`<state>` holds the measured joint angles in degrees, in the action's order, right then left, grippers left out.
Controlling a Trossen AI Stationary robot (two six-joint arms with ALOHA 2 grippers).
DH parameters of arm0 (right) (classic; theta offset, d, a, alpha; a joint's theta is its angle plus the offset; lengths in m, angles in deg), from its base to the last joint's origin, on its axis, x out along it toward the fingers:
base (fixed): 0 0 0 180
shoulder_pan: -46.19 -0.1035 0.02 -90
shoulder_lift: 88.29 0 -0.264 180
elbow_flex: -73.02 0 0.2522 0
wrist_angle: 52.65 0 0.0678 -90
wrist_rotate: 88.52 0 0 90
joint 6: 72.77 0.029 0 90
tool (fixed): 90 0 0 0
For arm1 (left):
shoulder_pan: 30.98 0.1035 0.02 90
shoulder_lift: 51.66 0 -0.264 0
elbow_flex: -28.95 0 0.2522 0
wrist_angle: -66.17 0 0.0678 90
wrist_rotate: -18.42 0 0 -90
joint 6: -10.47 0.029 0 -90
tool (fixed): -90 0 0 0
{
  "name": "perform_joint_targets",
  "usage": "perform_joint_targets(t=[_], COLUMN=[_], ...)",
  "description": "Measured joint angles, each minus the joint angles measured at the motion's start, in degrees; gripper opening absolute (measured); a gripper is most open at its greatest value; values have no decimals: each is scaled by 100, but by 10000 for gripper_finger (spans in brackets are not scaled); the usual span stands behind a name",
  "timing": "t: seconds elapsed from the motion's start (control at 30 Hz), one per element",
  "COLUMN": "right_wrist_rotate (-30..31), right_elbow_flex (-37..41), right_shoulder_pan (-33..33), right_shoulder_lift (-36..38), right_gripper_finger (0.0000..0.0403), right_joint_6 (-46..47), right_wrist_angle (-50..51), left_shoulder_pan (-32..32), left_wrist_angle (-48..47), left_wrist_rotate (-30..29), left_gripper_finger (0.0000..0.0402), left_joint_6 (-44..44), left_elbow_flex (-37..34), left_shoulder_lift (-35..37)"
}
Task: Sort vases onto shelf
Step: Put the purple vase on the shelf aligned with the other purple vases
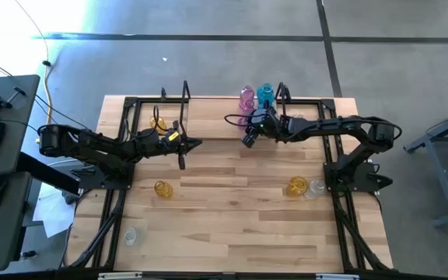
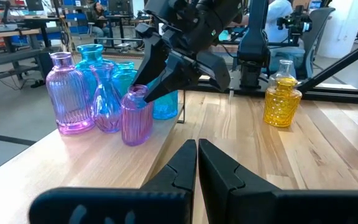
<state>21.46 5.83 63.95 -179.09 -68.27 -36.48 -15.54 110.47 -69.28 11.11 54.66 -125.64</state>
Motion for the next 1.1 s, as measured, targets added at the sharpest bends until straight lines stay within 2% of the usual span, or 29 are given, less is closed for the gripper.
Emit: perform_joint_targets(t=[0.5, 1.1], right_wrist_rotate=[-348, -322], right_elbow_flex=[-9, -11], right_shoulder_pan=[144, 140], right_shoulder_lift=[51, 51], right_gripper_finger=[133, 134], right_joint_6=[421, 301], right_wrist_angle=[123, 139], left_shoulder_pan=[0, 0], left_wrist_angle=[2, 2], left_wrist_rotate=[-3, -4], left_gripper_finger=[7, 7], left_joint_6=[0, 0], left_elbow_flex=[0, 0], left_shoulder_lift=[0, -1])
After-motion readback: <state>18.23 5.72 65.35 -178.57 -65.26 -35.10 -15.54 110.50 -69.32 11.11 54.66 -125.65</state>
